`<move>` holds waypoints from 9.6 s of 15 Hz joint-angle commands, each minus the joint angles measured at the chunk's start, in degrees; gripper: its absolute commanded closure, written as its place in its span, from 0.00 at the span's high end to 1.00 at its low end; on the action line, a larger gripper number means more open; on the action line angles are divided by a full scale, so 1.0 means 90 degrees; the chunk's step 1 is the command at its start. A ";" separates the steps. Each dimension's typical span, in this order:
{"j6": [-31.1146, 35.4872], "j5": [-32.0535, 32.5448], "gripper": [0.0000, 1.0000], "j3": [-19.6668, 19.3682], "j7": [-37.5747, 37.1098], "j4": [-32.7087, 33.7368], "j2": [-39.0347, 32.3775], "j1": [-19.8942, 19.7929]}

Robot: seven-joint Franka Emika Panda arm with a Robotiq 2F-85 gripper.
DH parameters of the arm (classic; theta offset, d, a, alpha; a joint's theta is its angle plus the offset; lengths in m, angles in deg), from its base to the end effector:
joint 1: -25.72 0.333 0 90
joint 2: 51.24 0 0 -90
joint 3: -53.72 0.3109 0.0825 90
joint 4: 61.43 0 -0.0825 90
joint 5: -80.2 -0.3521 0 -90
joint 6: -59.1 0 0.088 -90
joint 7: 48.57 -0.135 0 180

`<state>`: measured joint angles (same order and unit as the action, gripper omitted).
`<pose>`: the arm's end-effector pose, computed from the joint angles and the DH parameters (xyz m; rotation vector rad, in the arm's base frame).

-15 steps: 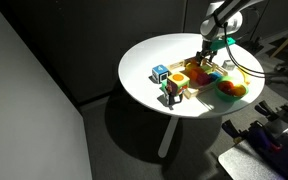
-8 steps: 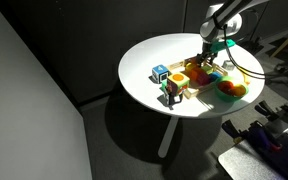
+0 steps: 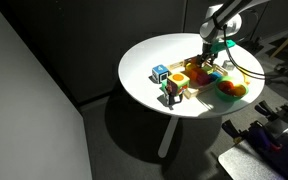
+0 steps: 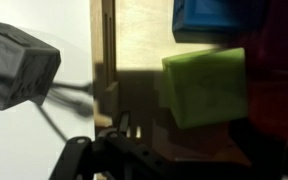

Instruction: Remove the lemon from the box and put it on the right side of the table.

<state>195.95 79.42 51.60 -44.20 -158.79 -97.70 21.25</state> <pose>0.6237 -0.0705 0.1075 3.1280 -0.0616 -0.1915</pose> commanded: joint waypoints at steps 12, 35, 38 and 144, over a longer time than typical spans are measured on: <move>-0.0099 0.0234 1.00 0.0044 0.0111 -0.0395 0.0310 0.0136; -0.0358 0.0448 1.00 -0.0079 -0.0018 -0.1002 0.0835 0.0275; -0.0365 0.0435 1.00 -0.0069 0.0001 -0.0930 0.0782 0.0262; -0.0590 -0.0767 0.38 -0.0051 -0.2188 0.1346 -0.0565 0.0633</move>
<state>191.82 71.85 51.59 -63.17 -145.33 -104.77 26.40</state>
